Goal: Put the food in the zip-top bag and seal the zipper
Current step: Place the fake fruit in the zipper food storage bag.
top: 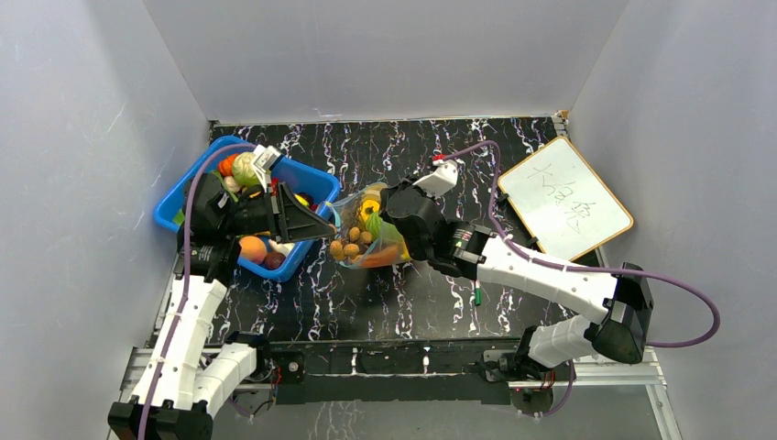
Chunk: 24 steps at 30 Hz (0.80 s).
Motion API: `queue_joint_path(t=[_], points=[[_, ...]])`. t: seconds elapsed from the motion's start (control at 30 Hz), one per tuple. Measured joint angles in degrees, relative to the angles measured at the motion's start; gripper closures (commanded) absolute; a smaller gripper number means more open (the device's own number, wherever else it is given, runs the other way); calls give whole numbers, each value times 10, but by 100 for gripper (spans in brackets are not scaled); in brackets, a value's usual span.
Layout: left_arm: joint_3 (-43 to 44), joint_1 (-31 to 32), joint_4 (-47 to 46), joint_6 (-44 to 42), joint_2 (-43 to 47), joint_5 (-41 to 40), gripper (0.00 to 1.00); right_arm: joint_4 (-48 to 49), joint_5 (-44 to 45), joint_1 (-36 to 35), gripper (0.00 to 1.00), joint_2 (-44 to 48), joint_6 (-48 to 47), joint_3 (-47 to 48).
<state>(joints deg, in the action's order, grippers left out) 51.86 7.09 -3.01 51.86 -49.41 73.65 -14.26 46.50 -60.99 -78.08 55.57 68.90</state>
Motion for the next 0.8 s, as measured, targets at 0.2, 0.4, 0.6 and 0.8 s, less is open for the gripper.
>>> queue_joint_path(t=[0.2,0.4,0.6,0.8], points=[[-26,1,5,-3,-8,-16,98,-1,-10,0,100,0,4,0],[-50,2,-1,-8,-52,-53,99,10,-48,0,100,6,15,-6],[-62,2,-17,-11,-85,-89,100,30,-86,0,100,36,16,-33],[-68,2,-11,-38,-102,-124,100,51,-119,0,100,57,20,-59]])
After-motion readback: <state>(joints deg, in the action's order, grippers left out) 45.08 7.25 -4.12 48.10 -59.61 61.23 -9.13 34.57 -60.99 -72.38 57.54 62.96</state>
